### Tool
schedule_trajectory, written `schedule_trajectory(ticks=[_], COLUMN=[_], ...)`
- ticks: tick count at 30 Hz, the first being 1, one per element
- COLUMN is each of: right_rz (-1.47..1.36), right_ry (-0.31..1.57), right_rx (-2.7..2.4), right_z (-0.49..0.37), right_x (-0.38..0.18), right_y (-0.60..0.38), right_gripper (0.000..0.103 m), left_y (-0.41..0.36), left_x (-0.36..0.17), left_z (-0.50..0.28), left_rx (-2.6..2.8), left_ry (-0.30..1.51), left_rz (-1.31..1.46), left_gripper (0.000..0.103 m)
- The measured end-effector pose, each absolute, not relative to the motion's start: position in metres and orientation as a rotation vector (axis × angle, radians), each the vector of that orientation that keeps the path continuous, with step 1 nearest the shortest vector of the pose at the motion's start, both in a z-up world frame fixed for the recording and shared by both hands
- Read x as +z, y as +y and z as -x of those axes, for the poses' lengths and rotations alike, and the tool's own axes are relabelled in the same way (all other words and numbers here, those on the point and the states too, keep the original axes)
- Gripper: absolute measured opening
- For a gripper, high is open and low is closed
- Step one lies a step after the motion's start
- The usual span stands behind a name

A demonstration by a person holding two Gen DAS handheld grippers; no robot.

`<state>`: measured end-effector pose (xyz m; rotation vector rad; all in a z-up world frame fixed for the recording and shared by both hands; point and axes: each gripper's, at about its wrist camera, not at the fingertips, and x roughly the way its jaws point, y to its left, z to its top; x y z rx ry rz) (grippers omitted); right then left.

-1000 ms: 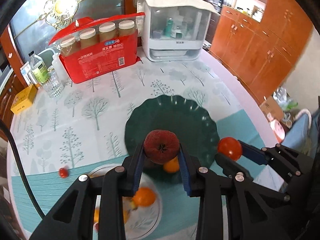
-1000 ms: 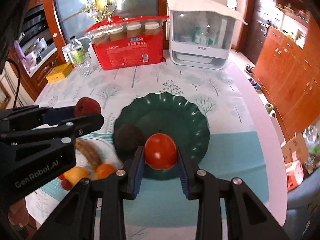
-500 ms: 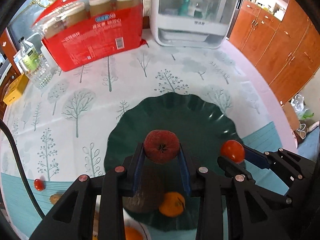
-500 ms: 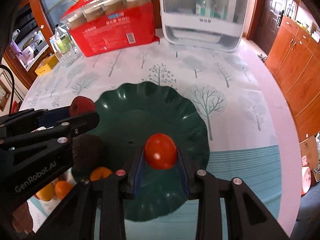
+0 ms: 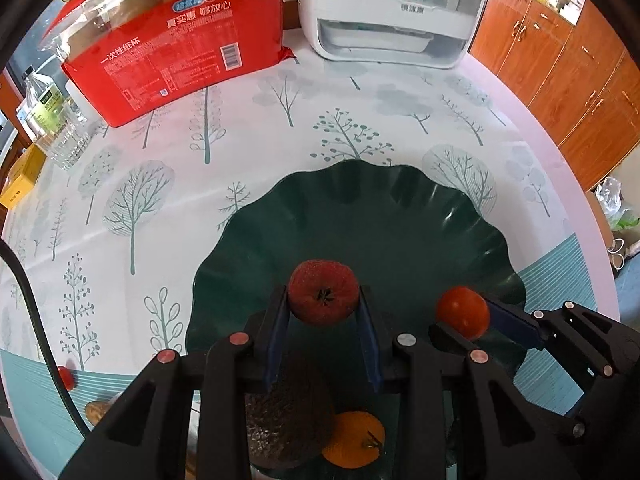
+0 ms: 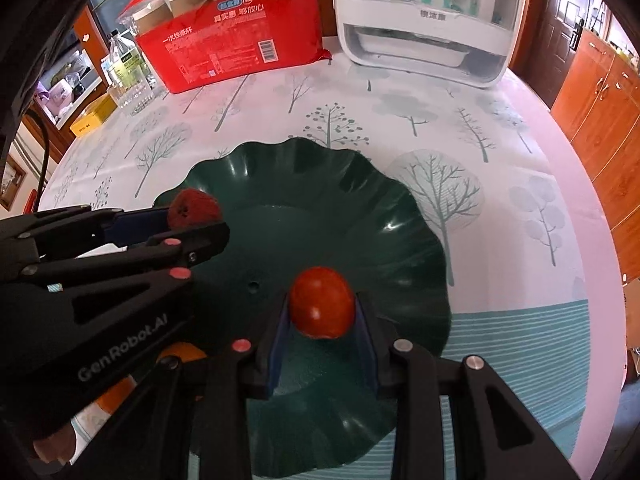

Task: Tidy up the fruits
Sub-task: 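Carry the apple and tomato over the green plate and lower them, then open both tools to release apple and tomato onto the green plate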

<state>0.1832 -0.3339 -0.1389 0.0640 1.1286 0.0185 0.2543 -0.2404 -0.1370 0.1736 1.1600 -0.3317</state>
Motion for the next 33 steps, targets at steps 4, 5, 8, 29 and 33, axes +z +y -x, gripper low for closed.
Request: schedule_trajectory(ticks=[4, 5, 8, 29, 33], right_rz=[-0.076, -0.079, -0.076, -0.062, -0.066], right_ry=[1.141, 1.143, 1.137, 1.108, 1.105], right_rx=[0.020, 0.019, 0.016, 0.018, 0.019], right_z=[-0.184, -0.185, -0.183, -0.177, -0.176], right_x=[-0.144, -0.145, -0.145, -0.140, -0.139], right_y=[-0.335, -0.335, -0.334, -0.333, -0.332], right_gripper=[0.033, 0.033, 0.033, 0.047, 0.047], left_y=[-0.241, -0.242, -0.243, -0.243, -0.243], left_x=[-0.143, -0.144, -0.150, -0.151, -0.149], left_z=[-0.255, -0.255, -0.255, -0.250, -0.251], left_rx=[-0.329, -0.328, -0.323, -0.291, -0.292], left_ry=[1.167, 1.171, 1.187, 1.177, 1.177], left_rz=[-0.177, -0.176, -0.175, -0.179, -0.175], left_gripper=[0.032, 0.032, 0.032, 0.084, 0.085])
